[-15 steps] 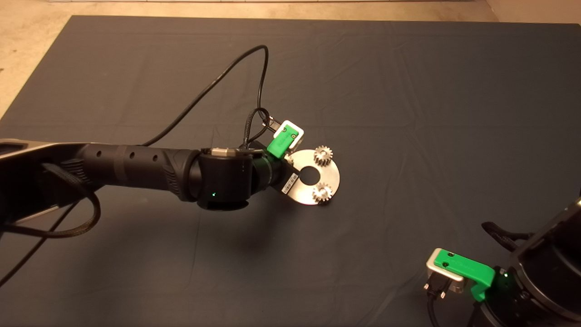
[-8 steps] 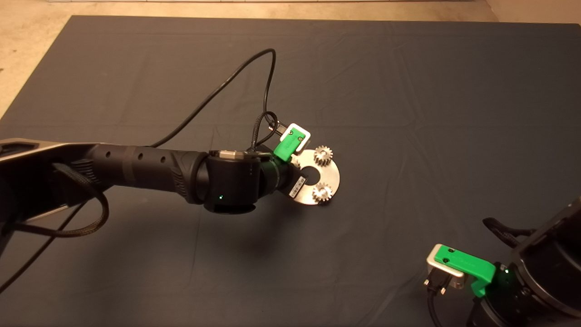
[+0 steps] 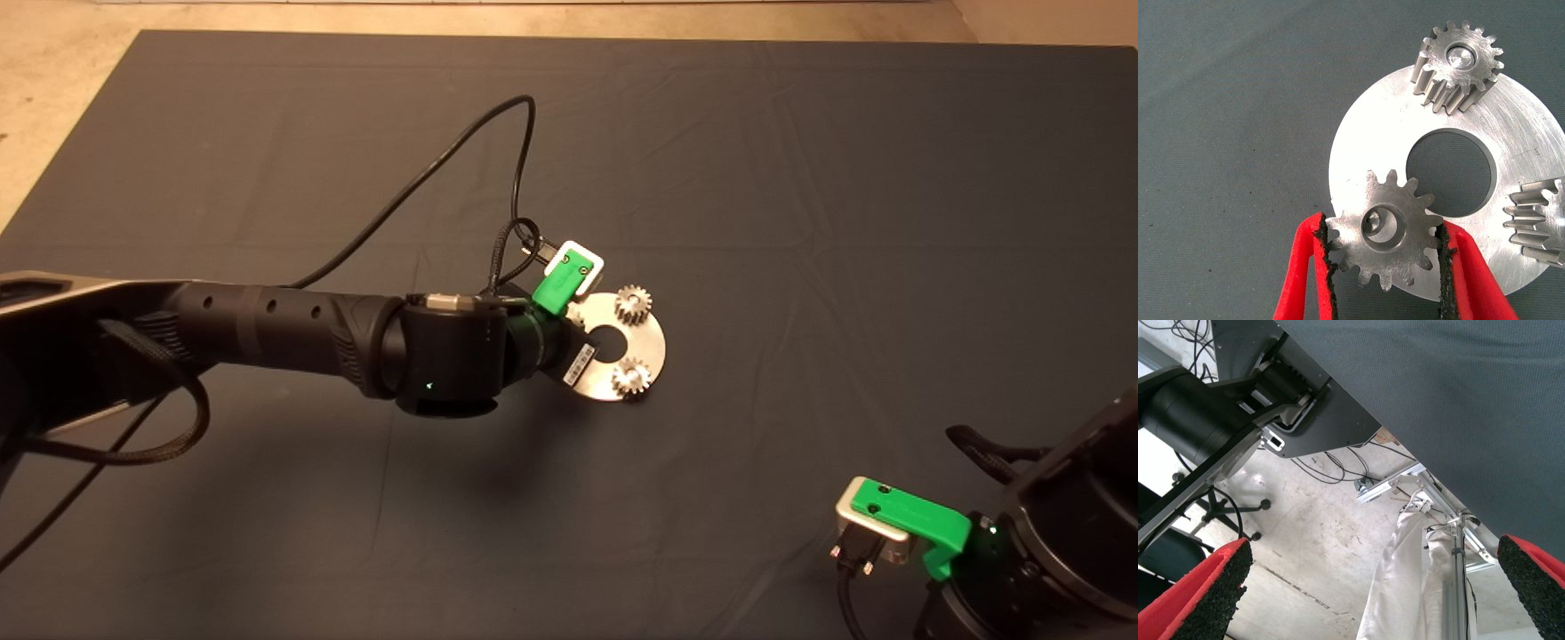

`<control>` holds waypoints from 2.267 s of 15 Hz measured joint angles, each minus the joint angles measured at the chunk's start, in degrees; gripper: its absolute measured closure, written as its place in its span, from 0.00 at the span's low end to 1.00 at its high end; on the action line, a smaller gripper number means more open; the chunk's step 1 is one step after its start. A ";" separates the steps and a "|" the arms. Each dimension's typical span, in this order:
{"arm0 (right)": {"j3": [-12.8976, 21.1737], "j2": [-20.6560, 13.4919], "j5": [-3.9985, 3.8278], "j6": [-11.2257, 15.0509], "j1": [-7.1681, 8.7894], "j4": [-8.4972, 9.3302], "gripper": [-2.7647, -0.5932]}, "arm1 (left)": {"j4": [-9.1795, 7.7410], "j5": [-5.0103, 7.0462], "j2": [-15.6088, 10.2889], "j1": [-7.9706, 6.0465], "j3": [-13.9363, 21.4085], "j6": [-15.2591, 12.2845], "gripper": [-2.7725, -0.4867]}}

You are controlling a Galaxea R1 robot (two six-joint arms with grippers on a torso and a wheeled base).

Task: Install three planetary gears onto the carrier pins

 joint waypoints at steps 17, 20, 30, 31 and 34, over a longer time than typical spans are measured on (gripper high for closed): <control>0.00 0.00 0.00 0.00 0.00 0.01 0.02 | 0.38 -0.57 0.00 0.02 -0.50 0.05 0.95; 0.00 0.00 0.00 0.00 0.00 0.01 0.02 | 0.39 -0.59 -0.15 0.02 -0.50 0.21 0.95; 0.00 -0.15 0.00 0.00 0.00 0.06 0.02 | 0.75 -0.99 -0.89 0.35 -0.39 0.95 0.95; 0.00 -0.15 0.00 0.00 0.00 0.06 0.02 | 0.75 -1.01 -0.85 0.33 -0.39 0.95 0.95; 0.00 -0.15 0.02 0.00 0.00 0.06 0.02 | 0.96 -0.99 -0.72 0.66 -0.39 0.95 0.95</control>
